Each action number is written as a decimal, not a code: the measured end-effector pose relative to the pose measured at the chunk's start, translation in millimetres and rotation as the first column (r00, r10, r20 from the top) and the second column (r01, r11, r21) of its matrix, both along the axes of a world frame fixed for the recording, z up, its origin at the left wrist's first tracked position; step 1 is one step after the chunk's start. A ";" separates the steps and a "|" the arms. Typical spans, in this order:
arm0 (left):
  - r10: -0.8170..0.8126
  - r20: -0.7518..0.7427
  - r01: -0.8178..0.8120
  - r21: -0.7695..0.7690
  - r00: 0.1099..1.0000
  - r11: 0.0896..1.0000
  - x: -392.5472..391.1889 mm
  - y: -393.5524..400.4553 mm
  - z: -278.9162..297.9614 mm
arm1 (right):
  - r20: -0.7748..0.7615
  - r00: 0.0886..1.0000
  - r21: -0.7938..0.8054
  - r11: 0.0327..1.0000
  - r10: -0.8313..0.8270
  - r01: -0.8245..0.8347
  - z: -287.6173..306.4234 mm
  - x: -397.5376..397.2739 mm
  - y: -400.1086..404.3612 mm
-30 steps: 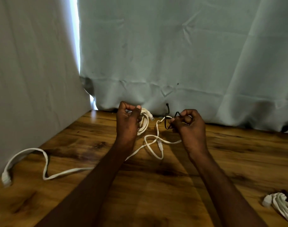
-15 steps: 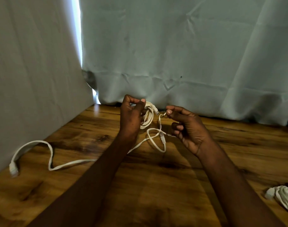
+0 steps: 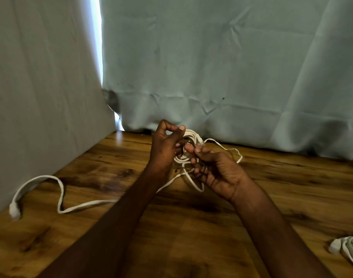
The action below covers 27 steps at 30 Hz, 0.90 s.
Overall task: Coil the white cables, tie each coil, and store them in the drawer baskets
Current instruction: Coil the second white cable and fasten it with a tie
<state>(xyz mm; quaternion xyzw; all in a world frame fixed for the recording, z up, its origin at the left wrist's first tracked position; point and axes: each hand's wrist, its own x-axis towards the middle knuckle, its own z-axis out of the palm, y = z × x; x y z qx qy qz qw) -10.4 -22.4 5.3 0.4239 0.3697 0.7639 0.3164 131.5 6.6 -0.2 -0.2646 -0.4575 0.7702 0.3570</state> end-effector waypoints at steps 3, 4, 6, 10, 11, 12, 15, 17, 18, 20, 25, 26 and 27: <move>-0.025 -0.056 0.026 0.015 0.998 1.000 0.5 -3.3 2.6 | 0.052 0.998 -0.029 0.999 -0.041 0.043 -3.7 -0.8 -0.8; -0.023 -0.079 0.025 0.020 0.997 0.999 0.3 -4.1 4.1 | 0.061 0.995 -0.030 0.996 -0.084 0.086 -4.8 -1.1 -0.1; -0.014 -0.118 0.019 0.039 0.993 0.999 0.8 -5.6 7.4 | 0.077 0.983 -0.036 0.985 -0.168 0.172 -5.6 -1.4 -0.5; 0.032 -0.198 -0.016 0.083 0.980 0.996 10.2 -10.5 12.5 | 0.128 0.948 -0.037 0.954 -0.291 0.297 -5.7 -6.1 -5.0; 0.056 -0.231 -0.035 0.093 0.971 0.995 13.5 -12.1 12.6 | 0.128 0.944 -0.046 0.949 -0.305 0.312 -5.2 -8.6 -6.4; 0.070 -0.268 -0.044 0.103 0.961 0.994 16.5 -13.4 12.2 | 0.121 0.943 -0.062 0.946 -0.309 0.318 -5.1 -11.3 -7.3; 0.072 -0.367 -0.029 0.123 0.927 0.992 21.3 -14.8 8.9 | 0.038 0.966 -0.164 0.952 -0.256 0.258 -2.9 -15.5 -12.0; 0.064 -0.378 -0.025 0.106 0.923 0.994 22.8 -16.1 8.2 | -0.032 0.981 -0.199 0.963 -0.189 0.179 0.1 -15.9 -17.9; 0.053 -0.366 -0.021 0.092 0.929 0.996 24.7 -17.1 8.3 | -0.073 0.983 -0.221 0.964 -0.166 0.146 1.1 -15.6 -20.2; 0.044 -0.341 -0.024 0.064 0.939 0.998 27.8 -18.1 7.6 | -0.148 0.976 -0.292 0.950 -0.158 0.110 4.2 -16.0 -23.2; 0.010 -0.293 0.001 0.040 0.956 0.999 29.7 -12.3 3.1 | -0.315 0.930 -0.432 0.901 -0.191 0.038 9.7 -17.8 -28.2; -0.009 -0.284 0.018 0.028 0.959 0.999 29.0 -10.9 2.5 | -0.347 0.918 -0.440 0.898 -0.190 0.020 9.2 -17.9 -28.2; -0.027 -0.275 0.031 0.011 0.961 0.999 28.2 -9.8 1.8 | -0.379 0.907 -0.435 0.900 -0.182 -0.001 9.0 -17.8 -28.7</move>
